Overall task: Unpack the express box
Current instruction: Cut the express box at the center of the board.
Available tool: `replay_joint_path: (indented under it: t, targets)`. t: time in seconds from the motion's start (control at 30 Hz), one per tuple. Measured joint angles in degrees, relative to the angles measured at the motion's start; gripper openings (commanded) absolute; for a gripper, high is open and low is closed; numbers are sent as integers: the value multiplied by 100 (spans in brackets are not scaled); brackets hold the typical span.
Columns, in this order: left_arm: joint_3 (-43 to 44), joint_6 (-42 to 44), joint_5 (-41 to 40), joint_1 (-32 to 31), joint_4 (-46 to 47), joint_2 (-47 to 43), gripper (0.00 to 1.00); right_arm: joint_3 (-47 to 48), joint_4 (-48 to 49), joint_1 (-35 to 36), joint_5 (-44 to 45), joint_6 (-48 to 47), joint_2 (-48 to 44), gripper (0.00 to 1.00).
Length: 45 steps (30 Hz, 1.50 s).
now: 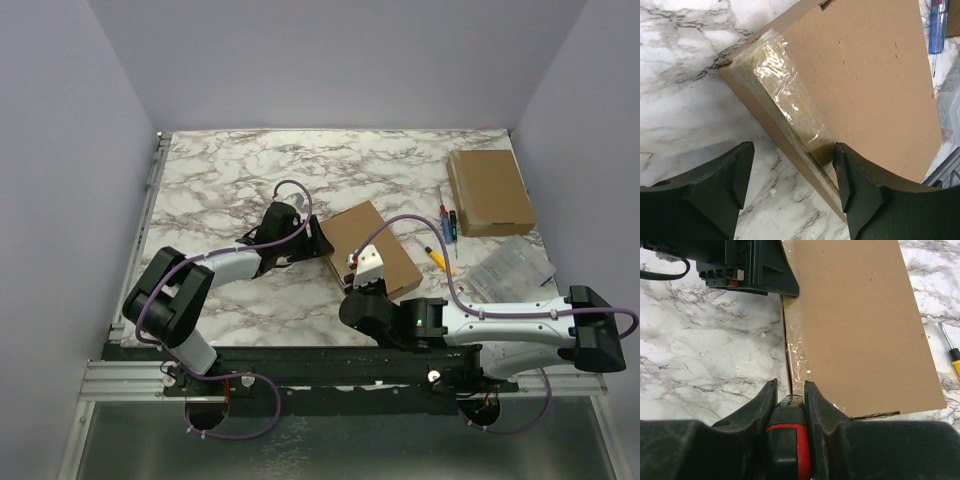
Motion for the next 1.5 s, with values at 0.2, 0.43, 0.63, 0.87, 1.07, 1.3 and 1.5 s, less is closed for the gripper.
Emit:
replay_joint_path:
  t: [0.2, 0.43, 0.63, 0.87, 1.07, 1.3, 1.5]
  targets:
    - [188, 127, 4, -42, 42, 212, 70, -92, -98, -2, -72, -72, -245, 0]
    - [409, 282, 15, -7, -33, 372, 69, -170, -48, 94, -48, -68, -284, 0]
    - [551, 389, 33, 37, -55, 496, 68, -378, 111, 118, -31, -44, -485, 0]
    - [767, 535, 164, 46, -105, 682, 67, -916, 557, 118, -24, -74, -1012, 0]
    - [951, 605, 205, 48, -175, 822, 67, -1132, 780, 118, -31, -190, -1215, 0]
    - [1189, 643, 313, 90, -319, 1003, 67, -1073, 752, 125, -39, -286, -1126, 0]
    - [1294, 632, 450, 168, -369, 1108, 67, -1027, 671, 160, -26, -293, -1104, 0]
